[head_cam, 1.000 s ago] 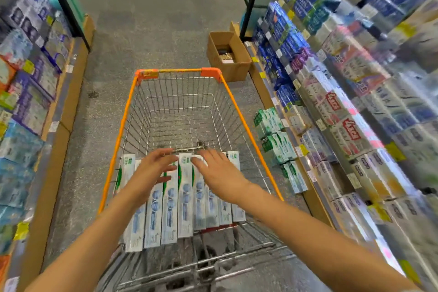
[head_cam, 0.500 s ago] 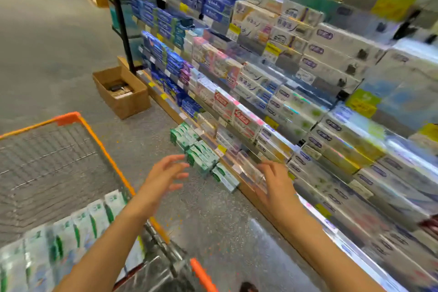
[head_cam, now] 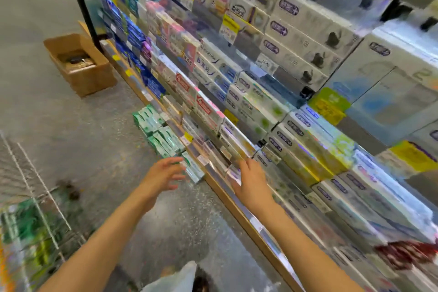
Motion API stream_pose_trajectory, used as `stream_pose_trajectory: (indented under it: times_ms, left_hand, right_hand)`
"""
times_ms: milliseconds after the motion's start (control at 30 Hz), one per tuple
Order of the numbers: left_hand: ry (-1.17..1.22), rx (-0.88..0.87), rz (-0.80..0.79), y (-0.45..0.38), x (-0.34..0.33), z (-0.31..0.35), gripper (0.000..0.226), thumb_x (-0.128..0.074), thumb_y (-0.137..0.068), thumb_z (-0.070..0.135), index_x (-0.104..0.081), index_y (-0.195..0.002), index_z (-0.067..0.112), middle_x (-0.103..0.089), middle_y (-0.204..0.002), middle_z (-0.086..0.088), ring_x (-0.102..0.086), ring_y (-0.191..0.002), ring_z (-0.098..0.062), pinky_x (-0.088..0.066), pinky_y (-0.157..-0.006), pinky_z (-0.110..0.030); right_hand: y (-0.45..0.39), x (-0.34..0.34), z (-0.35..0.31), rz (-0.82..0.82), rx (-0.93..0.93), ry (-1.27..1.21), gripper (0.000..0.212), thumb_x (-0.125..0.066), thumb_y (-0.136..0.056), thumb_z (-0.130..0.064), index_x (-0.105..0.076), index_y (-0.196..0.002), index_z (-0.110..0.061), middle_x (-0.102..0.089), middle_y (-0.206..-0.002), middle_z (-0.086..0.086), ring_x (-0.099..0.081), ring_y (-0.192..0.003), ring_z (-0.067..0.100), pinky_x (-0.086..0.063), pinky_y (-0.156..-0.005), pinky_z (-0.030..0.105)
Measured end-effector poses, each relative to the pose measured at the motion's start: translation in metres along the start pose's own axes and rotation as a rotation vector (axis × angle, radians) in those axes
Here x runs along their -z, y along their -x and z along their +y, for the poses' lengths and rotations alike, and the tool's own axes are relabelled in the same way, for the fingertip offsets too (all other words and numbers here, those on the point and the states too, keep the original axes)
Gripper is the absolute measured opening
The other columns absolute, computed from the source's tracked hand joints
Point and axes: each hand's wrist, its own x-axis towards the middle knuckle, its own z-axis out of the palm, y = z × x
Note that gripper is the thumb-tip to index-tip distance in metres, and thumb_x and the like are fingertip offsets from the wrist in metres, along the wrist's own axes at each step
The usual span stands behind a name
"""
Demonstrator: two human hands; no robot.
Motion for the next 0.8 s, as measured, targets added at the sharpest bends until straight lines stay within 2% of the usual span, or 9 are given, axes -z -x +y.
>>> stream_pose_trajectory:
  times_ms: [200, 300, 467, 533, 567, 633, 700, 733, 800]
  left_hand:
    - [0.065, 0.078, 0.051, -0.078, 0.02, 0.0, 0.015, -0.057, -0.091, 0.013, -0.06, -0.095, 0.027, -0.064, -0.094, -0.001, -0.059, -0.077, -0.017, -0.044, -0.063, -0.027]
    - [0.079, 0.104, 0.092, -0.14, 0.033, -0.009, 0.013, -0.059, -0.09, 0.014, -0.061, -0.098, 0.024, -0.065, -0.093, 0.0, -0.059, -0.073, -0.014, -0.044, -0.06, -0.026]
    - [0.139, 0.217, 0.113, -0.24, 0.042, -0.061, 0.012, -0.055, -0.094, 0.019, -0.057, -0.106, 0.019, -0.064, -0.097, -0.003, -0.063, -0.084, -0.019, -0.048, -0.072, -0.032]
    - [0.154, 0.25, 0.114, -0.287, 0.044, -0.098, 0.011, -0.055, -0.094, 0.022, -0.057, -0.105, 0.019, -0.064, -0.097, -0.004, -0.063, -0.085, -0.019, -0.048, -0.073, -0.033]
    - [0.137, 0.266, 0.11, -0.311, 0.044, -0.121, 0.009, -0.054, -0.094, 0.024, -0.058, -0.101, 0.019, -0.063, -0.097, -0.004, -0.062, -0.084, -0.019, -0.047, -0.072, -0.032]
    - [0.101, 0.309, 0.109, -0.363, 0.044, -0.172, 0.013, -0.049, -0.097, 0.028, -0.058, -0.095, 0.019, -0.062, -0.095, -0.005, -0.059, -0.079, -0.019, -0.046, -0.071, -0.031]
    - [0.115, 0.397, 0.112, -0.416, 0.046, -0.225, 0.021, -0.047, -0.098, 0.033, -0.057, -0.094, 0.015, -0.061, -0.089, -0.006, -0.056, -0.075, -0.02, -0.045, -0.073, -0.031]
    - [0.154, 0.447, 0.118, -0.443, 0.047, -0.251, 0.023, -0.046, -0.098, 0.033, -0.056, -0.092, 0.013, -0.06, -0.086, -0.007, -0.055, -0.074, -0.022, -0.046, -0.071, -0.032]
    - [0.284, 0.522, 0.141, -0.492, 0.05, -0.301, 0.025, -0.045, -0.099, 0.032, -0.052, -0.087, 0.011, -0.056, -0.08, -0.009, -0.054, -0.069, -0.023, -0.048, -0.059, -0.032]
  right_hand:
    - [-0.088, -0.028, -0.006, -0.138, 0.015, -0.068, 0.038, -0.049, -0.097, -0.024, -0.043, -0.131, -0.008, -0.045, -0.129, 0.012, -0.04, -0.118, 0.028, -0.035, -0.097, 0.035]
    - [-0.151, -0.06, -0.001, -0.171, -0.066, -0.199, 0.038, -0.053, -0.096, -0.022, -0.046, -0.129, -0.006, -0.048, -0.126, 0.013, -0.046, -0.115, 0.027, -0.037, -0.089, 0.028]
    - [-0.23, -0.168, 0.022, -0.421, -0.356, -0.39, 0.034, -0.059, -0.091, -0.017, -0.049, -0.121, -0.005, -0.06, -0.103, 0.012, -0.05, -0.079, 0.022, -0.04, -0.065, 0.029]
    - [-0.255, -0.23, 0.04, -0.531, -0.376, -0.364, 0.023, -0.06, -0.089, -0.018, -0.053, -0.108, -0.007, -0.051, -0.081, 0.004, -0.046, -0.066, 0.017, -0.035, -0.053, 0.024]
    - [-0.266, -0.261, 0.05, -0.571, -0.353, -0.321, 0.011, -0.059, -0.089, -0.019, -0.053, -0.092, -0.01, -0.045, -0.074, 0.002, -0.042, -0.061, 0.015, -0.03, -0.049, 0.022]
    - [-0.291, -0.329, 0.074, -0.617, -0.335, -0.274, 0.023, -0.058, -0.089, -0.019, -0.042, -0.072, -0.019, -0.043, -0.07, 0.001, -0.042, -0.06, 0.011, -0.032, -0.048, 0.021]
    - [-0.315, -0.389, 0.095, -0.618, -0.349, -0.294, 0.006, -0.057, -0.09, -0.016, -0.052, -0.094, -0.014, -0.055, -0.091, 0.009, -0.053, -0.077, 0.016, -0.042, -0.057, 0.021]
    - [-0.327, -0.42, 0.106, -0.6, -0.362, -0.306, 0.022, -0.056, -0.091, -0.013, -0.053, -0.112, -0.01, -0.057, -0.101, 0.012, -0.054, -0.082, 0.017, -0.041, -0.056, 0.016]
    - [-0.347, -0.477, 0.123, -0.545, -0.359, -0.329, 0.034, -0.053, -0.092, -0.008, -0.048, -0.125, -0.001, -0.057, -0.09, 0.008, -0.049, -0.068, 0.009, -0.036, -0.046, 0.007]
